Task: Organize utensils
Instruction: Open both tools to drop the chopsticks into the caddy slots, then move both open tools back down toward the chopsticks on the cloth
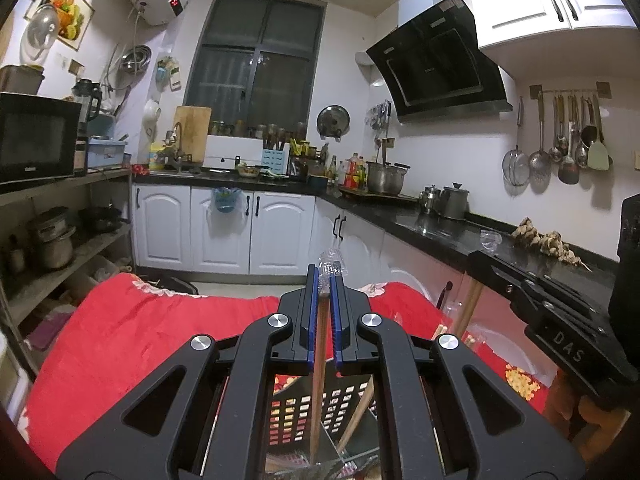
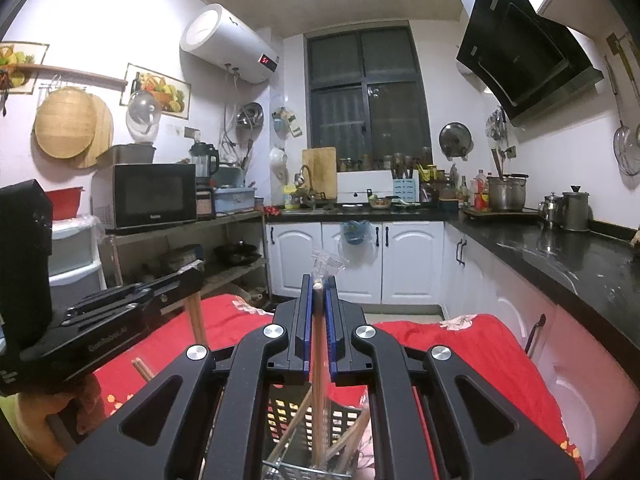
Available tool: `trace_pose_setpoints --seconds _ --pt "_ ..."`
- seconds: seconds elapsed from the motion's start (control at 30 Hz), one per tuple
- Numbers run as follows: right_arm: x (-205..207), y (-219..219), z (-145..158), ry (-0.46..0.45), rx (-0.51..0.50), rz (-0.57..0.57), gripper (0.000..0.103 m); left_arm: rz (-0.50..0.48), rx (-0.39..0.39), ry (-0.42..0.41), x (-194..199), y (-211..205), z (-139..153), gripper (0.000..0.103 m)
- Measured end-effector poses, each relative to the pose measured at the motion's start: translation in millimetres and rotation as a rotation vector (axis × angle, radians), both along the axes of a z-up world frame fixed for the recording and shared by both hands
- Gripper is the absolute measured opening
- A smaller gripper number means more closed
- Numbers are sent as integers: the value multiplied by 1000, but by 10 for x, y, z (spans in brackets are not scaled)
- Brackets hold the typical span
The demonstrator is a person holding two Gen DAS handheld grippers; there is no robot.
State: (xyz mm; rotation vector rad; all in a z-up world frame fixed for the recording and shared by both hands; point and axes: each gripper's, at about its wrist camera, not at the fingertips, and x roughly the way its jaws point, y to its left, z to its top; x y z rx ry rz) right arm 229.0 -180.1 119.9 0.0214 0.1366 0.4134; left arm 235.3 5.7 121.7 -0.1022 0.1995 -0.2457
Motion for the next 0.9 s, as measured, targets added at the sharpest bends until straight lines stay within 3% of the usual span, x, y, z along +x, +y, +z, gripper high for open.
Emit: trace_pose_setpoints --seconds 0.17,0.27,0.43,0.77,0.9 --pt "-6 -44 -82 24 11 -12 21 -3 -7 32 28 26 -109 3" --pt "-57 -53 -113 21 -1 -21 24 -2 -15 58 34 60 -164 7" --pt "-116 -88 -167 36 -12 -30 33 -9 -24 73 -23 77 -201 28" --pt "-201 -180 -231 81 -16 -81 45 -18 -56 65 -228 144 -183 56" --pt "-262 -246 -246 97 -3 -90 49 -31 -72 41 -362 163 -108 78"
